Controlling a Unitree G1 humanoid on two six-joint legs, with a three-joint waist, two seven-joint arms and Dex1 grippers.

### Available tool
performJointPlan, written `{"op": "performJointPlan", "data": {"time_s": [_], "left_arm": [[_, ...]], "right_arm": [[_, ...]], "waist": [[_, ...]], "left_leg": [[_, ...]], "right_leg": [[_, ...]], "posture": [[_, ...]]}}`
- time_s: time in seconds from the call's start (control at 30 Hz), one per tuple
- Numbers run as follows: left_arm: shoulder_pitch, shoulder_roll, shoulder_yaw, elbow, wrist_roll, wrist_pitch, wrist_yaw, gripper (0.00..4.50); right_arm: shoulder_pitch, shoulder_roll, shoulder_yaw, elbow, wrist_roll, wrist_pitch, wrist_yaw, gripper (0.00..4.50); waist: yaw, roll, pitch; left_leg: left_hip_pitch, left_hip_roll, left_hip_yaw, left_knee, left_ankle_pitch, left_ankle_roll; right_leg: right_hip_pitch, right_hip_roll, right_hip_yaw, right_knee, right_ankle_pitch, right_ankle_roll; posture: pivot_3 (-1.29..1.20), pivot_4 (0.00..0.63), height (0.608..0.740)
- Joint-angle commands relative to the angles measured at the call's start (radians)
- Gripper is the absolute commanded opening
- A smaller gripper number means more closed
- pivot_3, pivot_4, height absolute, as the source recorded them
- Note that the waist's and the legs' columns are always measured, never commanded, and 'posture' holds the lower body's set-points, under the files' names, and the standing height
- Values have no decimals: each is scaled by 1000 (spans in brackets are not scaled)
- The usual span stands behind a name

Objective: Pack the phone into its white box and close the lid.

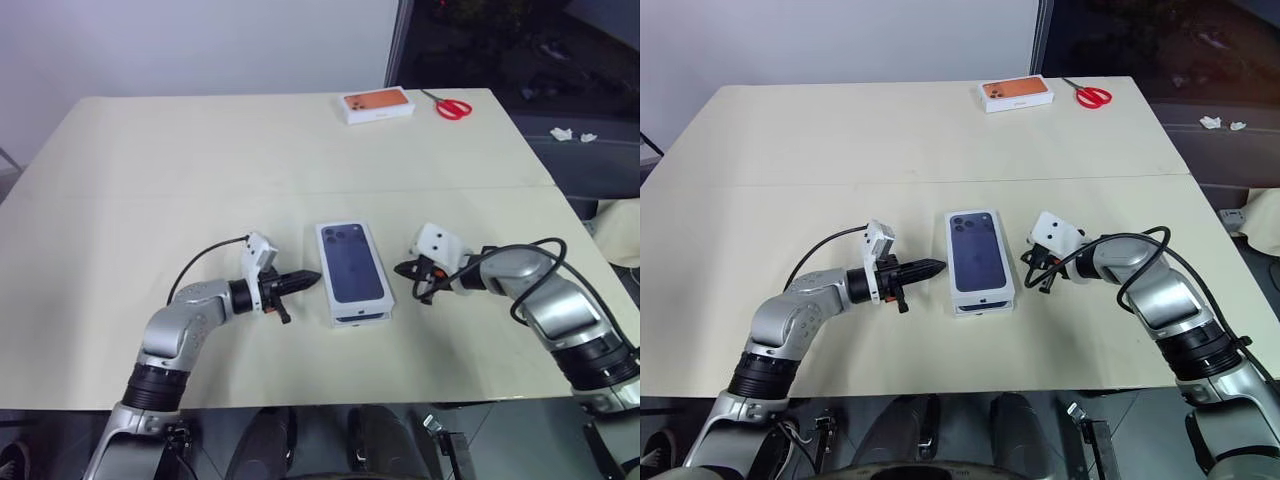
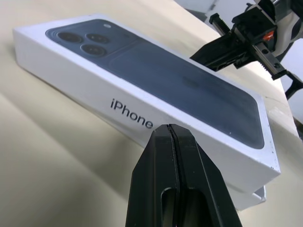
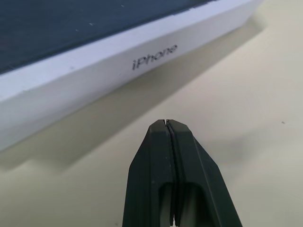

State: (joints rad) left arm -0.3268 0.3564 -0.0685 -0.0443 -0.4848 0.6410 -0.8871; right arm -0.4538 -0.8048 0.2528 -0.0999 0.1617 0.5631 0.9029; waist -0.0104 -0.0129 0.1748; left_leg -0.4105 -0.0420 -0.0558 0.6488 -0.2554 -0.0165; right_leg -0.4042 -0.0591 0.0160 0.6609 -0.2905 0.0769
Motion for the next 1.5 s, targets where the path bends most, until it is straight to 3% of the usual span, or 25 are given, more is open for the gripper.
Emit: {"op": "performJointPlan", "data": {"time_s": [0.03, 0.53, 1.07, 1.5], "left_arm": [[-3, 5, -5, -42, -14, -7, -6, 0], [19, -34, -44, -72, -34, 50, -1, 0], [55, -18, -71, -139, -39, 84, 1, 0], [97, 25, -59, -179, -63, 104, -13, 0]], "right_arm": [[2, 0, -29, -45, 3, -4, 13, 36], [56, -4, -39, -149, 34, 48, 55, 36], [120, -73, -20, -263, 36, 50, 134, 36], [132, -68, -13, -303, 27, 46, 138, 36]], "waist": [[0, 0, 0], [1, 0, 0], [2, 0, 0], [0, 0, 0]], "left_leg": [[0, 0, 0, 0, 0, 0], [0, 0, 0, 0, 0, 0], [0, 0, 0, 1, 0, 0], [0, 0, 0, 1, 0, 0]], "right_leg": [[0, 0, 0, 0, 0, 0], [0, 0, 0, 0, 0, 0], [1, 0, 0, 0, 0, 0], [1, 0, 0, 0, 0, 0]], "posture": [[0, 150, 740], [0, 150, 740], [0, 150, 740], [0, 150, 740]]}}
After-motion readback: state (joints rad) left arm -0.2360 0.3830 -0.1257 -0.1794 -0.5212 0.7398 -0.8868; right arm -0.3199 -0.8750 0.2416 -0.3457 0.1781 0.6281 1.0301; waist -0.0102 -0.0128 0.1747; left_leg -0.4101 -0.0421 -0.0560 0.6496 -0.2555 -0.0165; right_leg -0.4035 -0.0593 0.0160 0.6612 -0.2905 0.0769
